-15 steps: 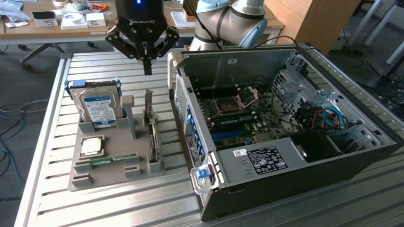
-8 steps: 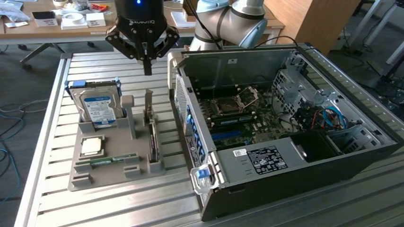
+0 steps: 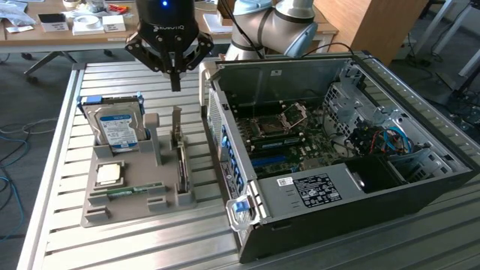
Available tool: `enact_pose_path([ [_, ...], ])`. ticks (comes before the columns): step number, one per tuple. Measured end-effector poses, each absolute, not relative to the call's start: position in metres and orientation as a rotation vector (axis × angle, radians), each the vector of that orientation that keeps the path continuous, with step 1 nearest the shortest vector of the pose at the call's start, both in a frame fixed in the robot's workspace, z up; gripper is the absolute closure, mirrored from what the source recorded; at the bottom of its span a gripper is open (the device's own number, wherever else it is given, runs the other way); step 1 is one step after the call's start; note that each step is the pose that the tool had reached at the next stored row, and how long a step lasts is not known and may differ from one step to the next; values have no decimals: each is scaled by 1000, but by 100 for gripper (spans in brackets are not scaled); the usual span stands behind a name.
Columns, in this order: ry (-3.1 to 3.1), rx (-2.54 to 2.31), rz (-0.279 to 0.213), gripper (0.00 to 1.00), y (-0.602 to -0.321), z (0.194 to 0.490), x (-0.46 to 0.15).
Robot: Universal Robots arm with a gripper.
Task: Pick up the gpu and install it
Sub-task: 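Reach for the gpu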
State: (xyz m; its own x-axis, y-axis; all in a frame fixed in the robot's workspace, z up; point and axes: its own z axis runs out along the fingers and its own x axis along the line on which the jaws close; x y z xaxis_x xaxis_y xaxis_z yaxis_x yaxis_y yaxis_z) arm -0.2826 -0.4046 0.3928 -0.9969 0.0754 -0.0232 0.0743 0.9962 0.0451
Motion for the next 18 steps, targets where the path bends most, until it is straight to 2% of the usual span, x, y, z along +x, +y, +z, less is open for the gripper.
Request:
enact_pose_path([
  [18,3114,117,69,89,-433,393,-289],
])
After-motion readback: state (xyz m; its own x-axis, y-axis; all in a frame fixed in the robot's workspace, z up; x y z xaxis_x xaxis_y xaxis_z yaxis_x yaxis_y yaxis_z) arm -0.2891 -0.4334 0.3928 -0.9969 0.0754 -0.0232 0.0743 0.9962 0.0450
